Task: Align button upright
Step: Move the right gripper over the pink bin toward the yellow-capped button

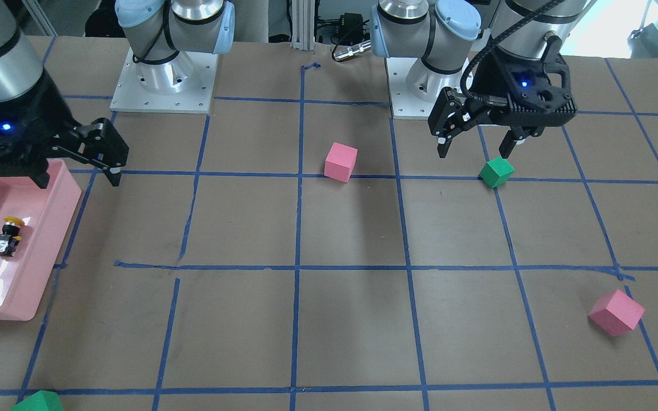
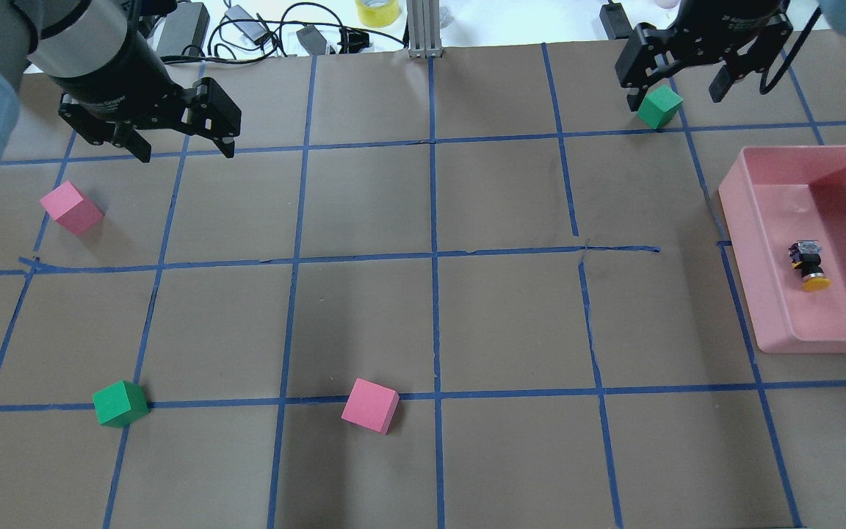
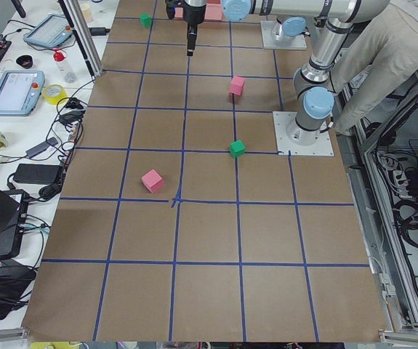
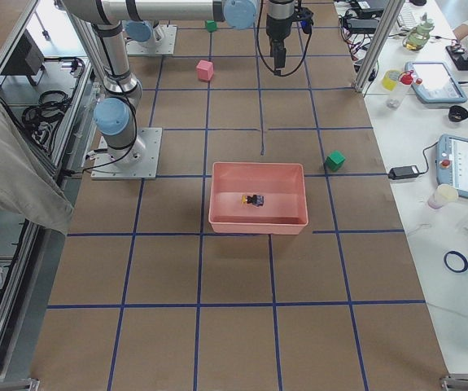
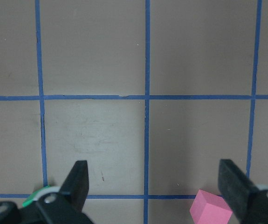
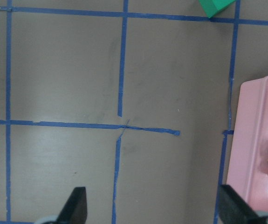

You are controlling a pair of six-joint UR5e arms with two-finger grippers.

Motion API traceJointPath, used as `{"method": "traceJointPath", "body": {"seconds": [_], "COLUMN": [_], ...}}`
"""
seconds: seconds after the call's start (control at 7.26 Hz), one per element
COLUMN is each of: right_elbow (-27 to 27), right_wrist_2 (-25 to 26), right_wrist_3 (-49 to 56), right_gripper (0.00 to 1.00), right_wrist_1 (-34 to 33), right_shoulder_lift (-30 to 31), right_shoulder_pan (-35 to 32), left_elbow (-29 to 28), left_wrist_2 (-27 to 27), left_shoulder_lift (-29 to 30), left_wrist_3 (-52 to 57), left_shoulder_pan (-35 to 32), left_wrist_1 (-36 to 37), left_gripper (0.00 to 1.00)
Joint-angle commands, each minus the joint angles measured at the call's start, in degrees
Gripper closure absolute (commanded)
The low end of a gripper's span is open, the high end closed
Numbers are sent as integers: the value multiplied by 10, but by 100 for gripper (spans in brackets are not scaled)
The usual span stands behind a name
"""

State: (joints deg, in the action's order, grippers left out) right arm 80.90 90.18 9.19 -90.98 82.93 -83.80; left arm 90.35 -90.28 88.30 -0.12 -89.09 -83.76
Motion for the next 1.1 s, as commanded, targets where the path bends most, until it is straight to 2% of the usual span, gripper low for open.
{"method": "traceJointPath", "body": {"seconds": [0.0, 0.28, 0.41, 0.55, 0.83, 0.96], "right_elbow": [2, 2, 9, 39, 148, 195], "right_wrist_2": [3, 7, 7, 1, 6, 3], "right_wrist_3": [76, 101, 144, 183, 220, 250], "right_gripper": [0, 0, 0, 0, 0, 0], "right_wrist_1": [-7, -19, -51, -95, -253, -310], "right_shoulder_lift": [-13, -40, -58, -71, -81, -95], "right_shoulder_pan": [81, 146, 177, 215, 261, 279], "left_elbow": [0, 0, 1, 1, 1, 1], "left_wrist_2": [0, 0, 0, 0, 0, -1], "left_shoulder_lift": [0, -1, 0, 0, 0, -1], "left_wrist_3": [0, -1, 0, 0, 0, 0], "left_shoulder_pan": [0, 1, 1, 0, 0, 1], "left_wrist_1": [0, 0, 0, 0, 0, 0], "left_gripper": [0, 0, 0, 0, 0, 0]}}
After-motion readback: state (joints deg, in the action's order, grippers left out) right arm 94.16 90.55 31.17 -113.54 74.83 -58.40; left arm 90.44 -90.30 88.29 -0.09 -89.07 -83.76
